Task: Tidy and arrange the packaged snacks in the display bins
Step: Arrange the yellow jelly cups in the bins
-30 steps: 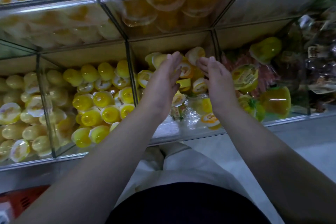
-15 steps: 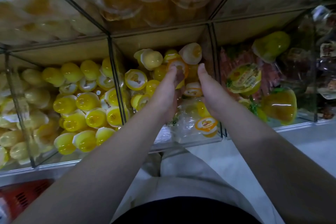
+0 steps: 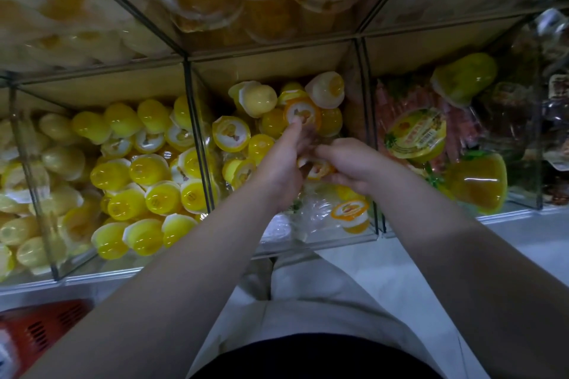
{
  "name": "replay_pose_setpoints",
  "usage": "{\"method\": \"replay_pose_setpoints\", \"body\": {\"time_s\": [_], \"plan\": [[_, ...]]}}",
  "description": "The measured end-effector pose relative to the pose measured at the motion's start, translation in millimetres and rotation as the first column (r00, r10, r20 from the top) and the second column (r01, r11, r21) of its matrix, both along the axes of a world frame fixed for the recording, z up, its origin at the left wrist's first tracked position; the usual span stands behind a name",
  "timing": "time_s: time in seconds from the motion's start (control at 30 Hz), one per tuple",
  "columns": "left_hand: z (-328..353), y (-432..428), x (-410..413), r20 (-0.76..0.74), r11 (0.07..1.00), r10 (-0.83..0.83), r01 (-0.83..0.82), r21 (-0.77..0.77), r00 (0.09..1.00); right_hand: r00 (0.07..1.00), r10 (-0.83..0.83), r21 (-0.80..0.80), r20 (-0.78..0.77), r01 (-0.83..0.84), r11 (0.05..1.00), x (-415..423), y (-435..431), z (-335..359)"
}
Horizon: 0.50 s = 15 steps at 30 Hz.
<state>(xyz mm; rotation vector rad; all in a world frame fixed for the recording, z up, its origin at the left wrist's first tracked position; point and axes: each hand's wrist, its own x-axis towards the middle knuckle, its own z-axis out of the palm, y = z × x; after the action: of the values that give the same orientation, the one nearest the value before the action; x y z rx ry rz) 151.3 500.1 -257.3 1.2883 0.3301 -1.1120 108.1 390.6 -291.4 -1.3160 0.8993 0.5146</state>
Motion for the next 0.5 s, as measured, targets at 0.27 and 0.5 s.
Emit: {"method": "replay_pose_setpoints", "body": {"time_s": [0.27,0.5], "plan": [[17,30,7,0.081,1.000,0.024,-0.023,-0.014,0.996,0.994,-0.040,0.192,0.099,0.020,0.981,-9,11,30],[49,66,20,0.157,0.997,-0.001,-0.011,0.075,0.988,0.987,-0.105,0.278,0.123,0.067,0.958,-6,42,72]]}}
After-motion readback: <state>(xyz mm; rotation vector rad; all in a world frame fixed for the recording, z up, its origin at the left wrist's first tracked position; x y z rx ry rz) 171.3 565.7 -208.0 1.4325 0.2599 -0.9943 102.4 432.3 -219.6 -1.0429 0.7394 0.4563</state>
